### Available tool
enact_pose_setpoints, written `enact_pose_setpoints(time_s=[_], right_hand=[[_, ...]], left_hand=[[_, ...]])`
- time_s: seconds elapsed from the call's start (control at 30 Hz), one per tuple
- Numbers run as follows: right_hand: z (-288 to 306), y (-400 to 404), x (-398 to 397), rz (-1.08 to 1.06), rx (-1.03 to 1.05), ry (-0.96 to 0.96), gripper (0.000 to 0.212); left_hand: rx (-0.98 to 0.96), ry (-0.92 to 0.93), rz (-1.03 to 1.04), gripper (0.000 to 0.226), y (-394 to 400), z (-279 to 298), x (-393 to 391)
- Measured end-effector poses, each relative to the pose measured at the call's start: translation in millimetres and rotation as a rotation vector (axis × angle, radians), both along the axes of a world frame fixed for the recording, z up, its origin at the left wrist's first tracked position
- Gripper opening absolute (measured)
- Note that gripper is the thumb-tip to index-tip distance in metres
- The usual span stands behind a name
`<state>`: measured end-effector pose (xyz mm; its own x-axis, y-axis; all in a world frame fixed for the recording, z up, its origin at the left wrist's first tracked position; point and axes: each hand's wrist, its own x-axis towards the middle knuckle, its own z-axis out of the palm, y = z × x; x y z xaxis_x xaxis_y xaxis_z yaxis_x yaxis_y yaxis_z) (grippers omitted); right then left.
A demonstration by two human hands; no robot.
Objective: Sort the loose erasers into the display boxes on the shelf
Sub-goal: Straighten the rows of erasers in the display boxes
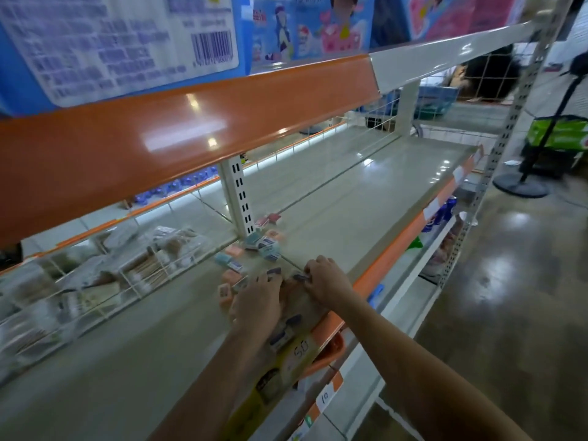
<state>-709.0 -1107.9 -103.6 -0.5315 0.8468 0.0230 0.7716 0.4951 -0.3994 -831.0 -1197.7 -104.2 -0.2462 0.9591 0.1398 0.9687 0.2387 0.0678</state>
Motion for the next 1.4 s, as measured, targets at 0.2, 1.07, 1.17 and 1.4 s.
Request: enact_pose_setpoints(time_s=[0.2, 1.07, 1.17, 1.4], right_hand=[[2.0, 13.3, 28.5, 0.149, 0.002, 0.068, 0.033], [47.0, -202.9, -36.7, 0.89, -0.183, 0.53, 0.026], [46.9, -253.3, -49.9, 0.912, -0.181, 0.515, 0.027], [42.2, -351.7, -77.8, 0.927, -0.18, 0.454, 0.026]], left_hand=[[0.066, -0.108, 0.087, 0.037, -6.0, 2.3, 4.2], [0.626, -0.752, 0.551, 0.029, -309.8, 67.1, 8.2], [0.616, -0.782, 0.572, 0.031, -364.7, 65.3, 0.9], [0.59, -0.907, 0.632, 0.031, -464.3, 53.0, -24.0]])
